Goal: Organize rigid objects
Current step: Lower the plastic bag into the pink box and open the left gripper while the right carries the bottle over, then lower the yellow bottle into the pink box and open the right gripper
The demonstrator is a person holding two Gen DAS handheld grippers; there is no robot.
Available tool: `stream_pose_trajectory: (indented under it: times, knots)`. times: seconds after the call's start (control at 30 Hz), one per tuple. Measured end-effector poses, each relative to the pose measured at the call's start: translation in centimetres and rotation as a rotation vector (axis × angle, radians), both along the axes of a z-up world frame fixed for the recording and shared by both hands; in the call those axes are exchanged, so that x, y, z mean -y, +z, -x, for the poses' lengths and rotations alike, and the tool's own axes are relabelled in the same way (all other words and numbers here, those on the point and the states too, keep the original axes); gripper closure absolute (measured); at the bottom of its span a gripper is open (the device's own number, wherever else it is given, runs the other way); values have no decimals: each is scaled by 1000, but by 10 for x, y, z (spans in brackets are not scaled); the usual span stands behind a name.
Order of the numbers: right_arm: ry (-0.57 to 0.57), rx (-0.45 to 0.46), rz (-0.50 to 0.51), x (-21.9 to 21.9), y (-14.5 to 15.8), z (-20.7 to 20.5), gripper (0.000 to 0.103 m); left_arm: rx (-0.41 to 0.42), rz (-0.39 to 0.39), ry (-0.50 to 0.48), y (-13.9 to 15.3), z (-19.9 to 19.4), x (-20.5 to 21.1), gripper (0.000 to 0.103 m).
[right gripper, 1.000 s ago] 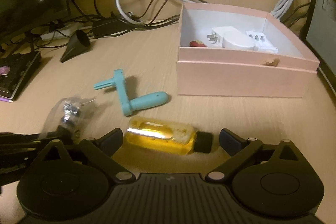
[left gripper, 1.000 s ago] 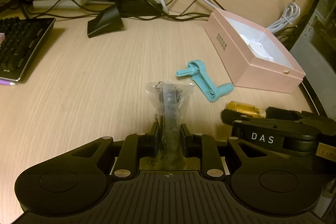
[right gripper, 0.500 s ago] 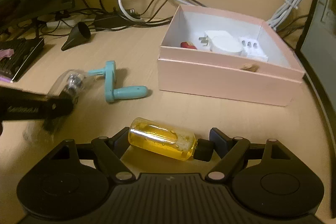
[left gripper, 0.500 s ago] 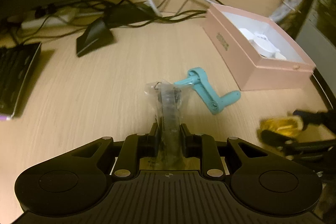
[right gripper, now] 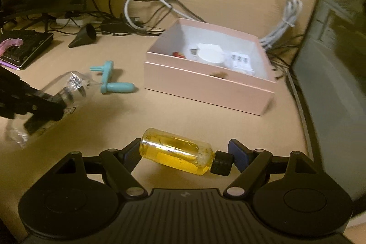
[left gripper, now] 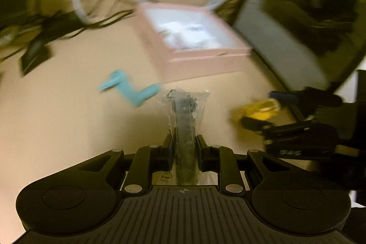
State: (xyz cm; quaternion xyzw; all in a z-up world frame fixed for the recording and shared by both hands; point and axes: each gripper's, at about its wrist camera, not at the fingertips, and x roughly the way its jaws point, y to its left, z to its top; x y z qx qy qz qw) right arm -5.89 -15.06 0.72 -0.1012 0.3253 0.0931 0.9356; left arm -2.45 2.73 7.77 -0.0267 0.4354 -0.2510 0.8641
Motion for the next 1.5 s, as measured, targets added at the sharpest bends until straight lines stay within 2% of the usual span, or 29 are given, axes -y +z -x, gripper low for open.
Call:
stream_pose_trajectory:
  times: [0.17,0.3,0.43,0.53,0.7,0.8,0.93,1.03,1.1,1.2,1.3,1.43,1.5]
  knots:
    - [-27,75,-12,23,30,19,22,109,49,-75,43,-26,26,80]
    - [-64,150,-50,41,60,28,22,177,22,-80,59,-77,60,80]
    - [-111,181,-79,54,75,30,22,150,-61,-35,42,-136,94,80]
    - [-143,187,-72,59,78,33,22,114,-101,19,25,-165,106,80]
    - [-181,171,-61,68,72,40,22,58,-123,80,3,-182,108,80]
    - [-201,149,-50,72,66,40,22,-3,-121,101,-14,-190,106,80]
    - [-202,117,-54,74,61,35,22,1,-7,154,-16,-187,86,78]
    - [-182,102,-63,70,59,26,22,59,123,220,2,-168,52,78]
    - [-161,102,-72,66,60,15,22,99,165,256,11,-149,27,78]
    - [-129,113,-101,57,68,-13,22,144,156,286,14,-113,-1,78]
    - [-96,102,-143,44,79,-55,22,131,137,306,7,-80,-22,78]
    - [-79,-14,-189,22,69,-119,22,87,123,344,-2,-37,-49,78]
    - [-77,-70,-165,7,53,-150,22,69,121,375,-6,-23,-60,78]
